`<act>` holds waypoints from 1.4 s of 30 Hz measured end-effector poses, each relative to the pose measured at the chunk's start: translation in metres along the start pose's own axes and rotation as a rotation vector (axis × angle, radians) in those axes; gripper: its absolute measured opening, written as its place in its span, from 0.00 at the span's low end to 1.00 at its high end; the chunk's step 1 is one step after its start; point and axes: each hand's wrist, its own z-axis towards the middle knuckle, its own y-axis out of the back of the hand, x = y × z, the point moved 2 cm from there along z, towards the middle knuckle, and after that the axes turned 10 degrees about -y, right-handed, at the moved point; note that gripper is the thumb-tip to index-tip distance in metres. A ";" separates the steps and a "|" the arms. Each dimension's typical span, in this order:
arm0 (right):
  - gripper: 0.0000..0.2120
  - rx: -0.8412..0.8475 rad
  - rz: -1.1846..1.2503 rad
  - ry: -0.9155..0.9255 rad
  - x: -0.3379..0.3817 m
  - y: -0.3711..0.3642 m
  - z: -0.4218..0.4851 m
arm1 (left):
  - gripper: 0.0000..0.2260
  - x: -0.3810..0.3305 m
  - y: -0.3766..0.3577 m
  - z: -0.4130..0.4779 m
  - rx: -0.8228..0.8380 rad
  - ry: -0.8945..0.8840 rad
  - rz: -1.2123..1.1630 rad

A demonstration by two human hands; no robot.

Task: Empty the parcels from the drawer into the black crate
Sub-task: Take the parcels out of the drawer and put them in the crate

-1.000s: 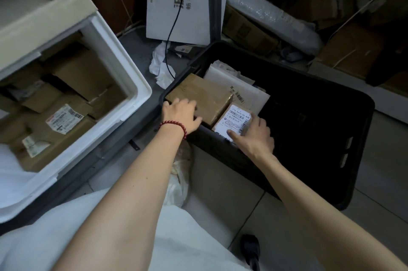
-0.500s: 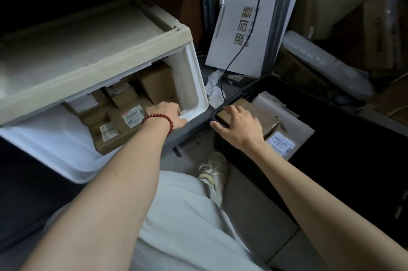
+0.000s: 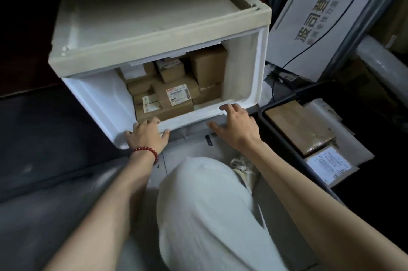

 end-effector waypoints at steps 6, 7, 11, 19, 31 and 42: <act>0.31 -0.023 -0.078 0.027 0.015 -0.012 0.041 | 0.21 -0.002 -0.012 0.041 -0.107 -0.035 -0.038; 0.31 -0.023 -0.086 0.025 0.016 -0.014 0.048 | 0.22 -0.001 -0.014 0.048 -0.099 -0.028 -0.040; 0.33 0.013 -0.109 0.015 0.024 -0.031 0.080 | 0.26 0.009 -0.025 0.078 -0.065 -0.008 -0.058; 0.33 0.101 -0.049 0.023 0.045 -0.067 0.129 | 0.31 0.025 -0.044 0.115 -0.043 0.046 -0.116; 0.37 0.175 0.075 -0.021 0.049 -0.091 0.177 | 0.37 0.020 -0.055 0.146 -0.077 0.086 -0.283; 0.37 0.263 0.343 -0.035 0.047 -0.088 0.185 | 0.46 0.028 -0.056 0.143 -0.230 0.177 -0.710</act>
